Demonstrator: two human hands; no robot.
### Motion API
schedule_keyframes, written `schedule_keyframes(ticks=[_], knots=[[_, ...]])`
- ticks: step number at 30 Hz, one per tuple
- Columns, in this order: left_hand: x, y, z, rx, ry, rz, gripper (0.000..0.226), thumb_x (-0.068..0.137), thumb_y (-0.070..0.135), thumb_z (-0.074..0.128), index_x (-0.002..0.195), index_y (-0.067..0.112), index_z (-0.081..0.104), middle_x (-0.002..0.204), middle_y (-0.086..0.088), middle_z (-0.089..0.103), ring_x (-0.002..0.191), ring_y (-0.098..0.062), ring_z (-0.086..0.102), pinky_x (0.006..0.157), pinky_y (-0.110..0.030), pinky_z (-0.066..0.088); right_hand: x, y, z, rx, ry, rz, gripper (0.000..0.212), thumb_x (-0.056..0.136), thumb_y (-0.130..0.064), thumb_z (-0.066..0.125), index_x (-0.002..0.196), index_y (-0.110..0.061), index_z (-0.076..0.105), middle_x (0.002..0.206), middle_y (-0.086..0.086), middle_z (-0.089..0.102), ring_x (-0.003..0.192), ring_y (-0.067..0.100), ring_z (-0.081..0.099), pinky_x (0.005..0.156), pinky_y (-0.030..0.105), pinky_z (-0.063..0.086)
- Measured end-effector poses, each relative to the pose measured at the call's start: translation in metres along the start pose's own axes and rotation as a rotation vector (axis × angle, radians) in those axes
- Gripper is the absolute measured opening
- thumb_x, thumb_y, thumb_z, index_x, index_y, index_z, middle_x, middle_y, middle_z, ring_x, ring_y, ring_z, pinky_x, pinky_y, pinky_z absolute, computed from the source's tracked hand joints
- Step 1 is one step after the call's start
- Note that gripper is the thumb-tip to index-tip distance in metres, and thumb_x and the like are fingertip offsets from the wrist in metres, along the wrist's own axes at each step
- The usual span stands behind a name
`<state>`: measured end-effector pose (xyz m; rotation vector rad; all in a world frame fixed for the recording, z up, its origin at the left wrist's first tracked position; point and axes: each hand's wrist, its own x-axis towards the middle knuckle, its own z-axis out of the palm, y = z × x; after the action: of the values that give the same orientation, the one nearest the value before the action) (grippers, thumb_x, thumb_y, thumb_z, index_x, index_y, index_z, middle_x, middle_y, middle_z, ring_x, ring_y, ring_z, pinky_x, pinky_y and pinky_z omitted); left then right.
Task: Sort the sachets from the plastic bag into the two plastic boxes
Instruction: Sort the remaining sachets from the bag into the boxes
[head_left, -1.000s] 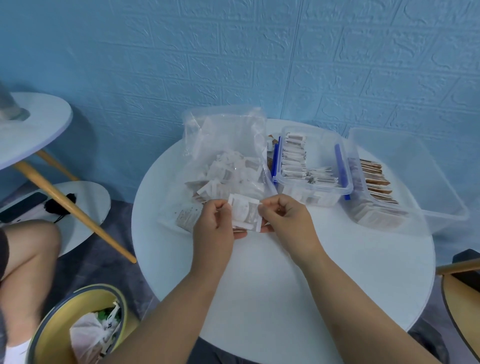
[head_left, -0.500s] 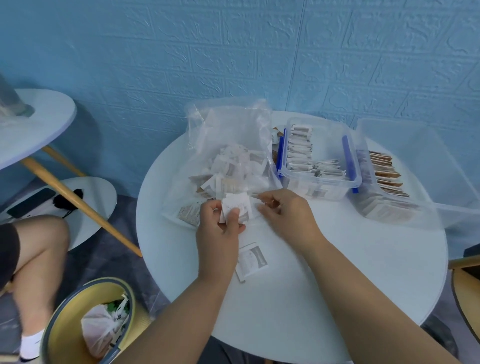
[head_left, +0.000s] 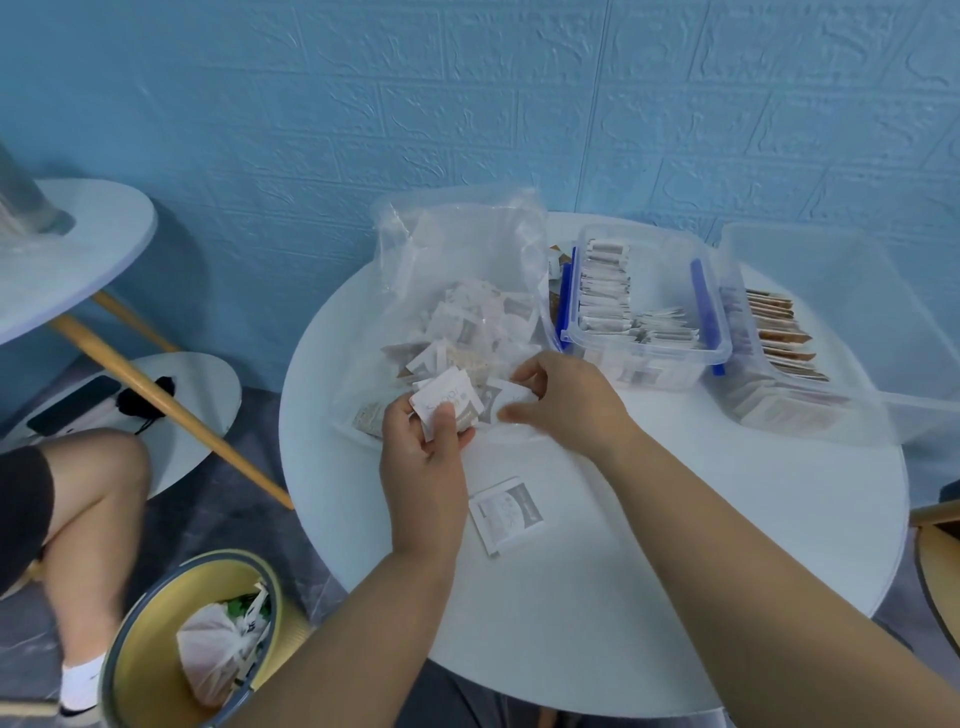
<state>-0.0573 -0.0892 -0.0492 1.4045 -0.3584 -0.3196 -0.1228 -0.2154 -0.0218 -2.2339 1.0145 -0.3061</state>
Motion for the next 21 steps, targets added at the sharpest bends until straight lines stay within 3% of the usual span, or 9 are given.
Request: schedule_keyframes(ticks=[4, 8, 10, 13, 17, 21], knots=[[-0.001, 0.003, 0.000, -0.049, 0.014, -0.017, 0.013, 0.095, 0.012, 0.049, 0.105, 0.020, 0.050, 0.114, -0.004, 0.061, 0.100, -0.018, 0.064, 0.072, -0.018, 0.054, -0.005, 0.003, -0.007, 0.084, 0.025, -0.034, 0.024, 0.078, -0.029, 0.073, 0.097, -0.017, 0.066, 0.070, -0.013, 0.050, 0.062, 0.001, 0.046, 0.053, 0.009, 0.037], [-0.001, 0.003, 0.000, -0.059, 0.015, -0.019, 0.015, 0.095, 0.010, 0.049, 0.109, 0.015, 0.050, 0.116, -0.006, 0.061, 0.101, -0.018, 0.064, 0.072, -0.017, 0.053, -0.024, 0.005, -0.019, 0.341, 0.111, -0.070, 0.009, 0.079, -0.026, 0.071, 0.080, -0.018, 0.067, 0.073, -0.002, 0.062, 0.064, 0.006, 0.050, 0.057, 0.008, 0.036], [-0.001, 0.003, 0.000, -0.060, 0.009, -0.019, 0.015, 0.095, 0.010, 0.049, 0.109, 0.014, 0.050, 0.116, -0.008, 0.061, 0.099, -0.016, 0.065, 0.071, -0.017, 0.053, -0.038, 0.007, -0.028, 0.417, 0.024, -0.099, 0.007, 0.078, -0.023, 0.072, 0.077, -0.020, 0.067, 0.070, -0.001, 0.058, 0.060, 0.003, 0.046, 0.058, 0.011, 0.037], [-0.002, 0.005, 0.000, -0.041, -0.018, -0.020, 0.014, 0.094, 0.012, 0.050, 0.105, 0.020, 0.052, 0.115, -0.005, 0.062, 0.094, -0.011, 0.066, 0.069, -0.016, 0.052, -0.058, 0.010, -0.031, 0.275, -0.259, -0.175, 0.003, 0.079, -0.020, 0.072, 0.081, -0.019, 0.070, 0.072, -0.006, 0.062, 0.060, -0.001, 0.047, 0.062, 0.010, 0.039], [-0.005, 0.008, 0.000, 0.001, -0.059, -0.016, 0.014, 0.094, 0.013, 0.051, 0.103, 0.023, 0.052, 0.112, 0.001, 0.062, 0.088, -0.006, 0.066, 0.066, -0.014, 0.051, -0.064, 0.015, -0.010, 0.075, -0.291, -0.238, 0.014, 0.081, -0.026, 0.070, 0.095, -0.023, 0.070, 0.088, -0.007, 0.063, 0.065, 0.002, 0.050, 0.066, 0.008, 0.039], [-0.006, 0.008, -0.002, 0.043, -0.086, -0.027, 0.018, 0.094, 0.015, 0.051, 0.112, 0.017, 0.051, 0.114, 0.000, 0.061, 0.085, -0.003, 0.066, 0.066, -0.014, 0.052, -0.064, 0.013, -0.003, -0.114, -0.275, -0.306, 0.049, 0.075, -0.043, 0.072, 0.120, -0.029, 0.058, 0.111, -0.013, 0.049, 0.078, -0.003, 0.045, 0.071, 0.000, 0.033]])
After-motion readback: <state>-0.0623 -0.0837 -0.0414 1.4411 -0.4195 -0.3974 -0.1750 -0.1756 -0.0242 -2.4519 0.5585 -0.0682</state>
